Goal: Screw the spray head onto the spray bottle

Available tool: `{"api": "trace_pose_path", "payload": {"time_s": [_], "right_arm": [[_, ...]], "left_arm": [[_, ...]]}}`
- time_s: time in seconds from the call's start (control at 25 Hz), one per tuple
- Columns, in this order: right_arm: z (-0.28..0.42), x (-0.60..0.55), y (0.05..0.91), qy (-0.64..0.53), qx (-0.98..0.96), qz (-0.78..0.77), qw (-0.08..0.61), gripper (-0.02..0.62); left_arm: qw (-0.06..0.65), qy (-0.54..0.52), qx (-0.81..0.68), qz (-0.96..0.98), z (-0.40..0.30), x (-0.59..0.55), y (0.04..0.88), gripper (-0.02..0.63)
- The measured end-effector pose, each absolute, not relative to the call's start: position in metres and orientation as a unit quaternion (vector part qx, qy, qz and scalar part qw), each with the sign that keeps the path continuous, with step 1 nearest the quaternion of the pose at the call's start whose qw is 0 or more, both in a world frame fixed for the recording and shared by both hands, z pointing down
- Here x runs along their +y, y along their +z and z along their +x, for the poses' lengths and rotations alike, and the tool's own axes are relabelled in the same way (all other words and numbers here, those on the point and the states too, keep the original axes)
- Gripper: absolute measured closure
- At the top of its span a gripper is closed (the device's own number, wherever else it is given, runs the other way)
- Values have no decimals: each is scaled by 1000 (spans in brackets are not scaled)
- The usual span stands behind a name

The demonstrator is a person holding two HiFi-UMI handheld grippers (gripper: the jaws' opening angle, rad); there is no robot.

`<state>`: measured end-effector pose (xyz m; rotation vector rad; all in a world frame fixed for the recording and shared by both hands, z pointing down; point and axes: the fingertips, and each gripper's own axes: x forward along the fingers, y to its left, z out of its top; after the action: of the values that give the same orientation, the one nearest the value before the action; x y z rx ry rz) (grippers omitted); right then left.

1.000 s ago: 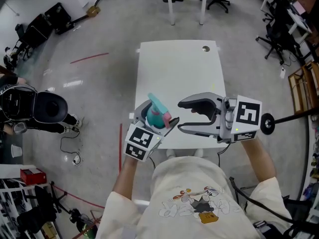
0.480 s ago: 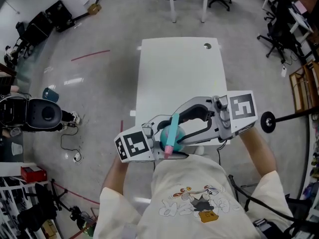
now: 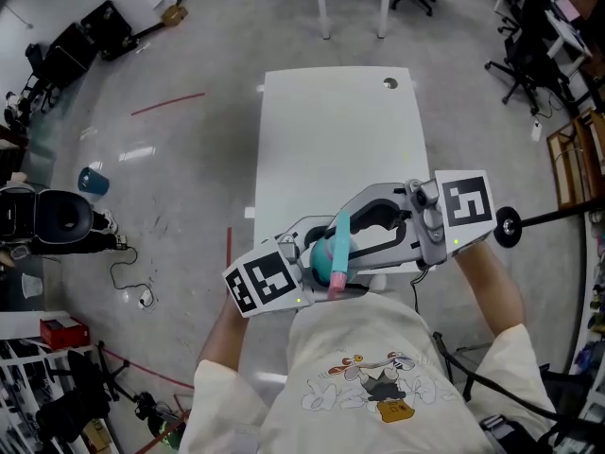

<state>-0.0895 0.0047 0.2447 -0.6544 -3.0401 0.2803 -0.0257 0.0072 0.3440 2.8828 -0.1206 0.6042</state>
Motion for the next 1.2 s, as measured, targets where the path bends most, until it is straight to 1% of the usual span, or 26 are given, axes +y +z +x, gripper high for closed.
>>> {"api": "trace_pose_path", "payload": {"time_s": [0.16, 0.44, 0.68, 1.0, 1.2], "right_arm": [[-89, -10, 249, 84, -982, -167, 14, 462], [-88, -27, 249, 101, -991, -86, 2, 465], [-93, -46, 261, 116, -993, 30, 4, 465], [-90, -72, 264, 93, -983, 155, 13, 465], [-95, -74, 265, 82, -972, 221, 18, 465]], "left_arm": [[101, 199, -92, 970, -27, -11, 346, 175], [119, 195, -180, 957, -31, -31, 346, 175], [127, 224, -307, 916, -48, -58, 361, 175], [111, 223, -398, 883, -54, -92, 364, 175], [77, 235, -451, 858, -69, -101, 364, 175]]}}
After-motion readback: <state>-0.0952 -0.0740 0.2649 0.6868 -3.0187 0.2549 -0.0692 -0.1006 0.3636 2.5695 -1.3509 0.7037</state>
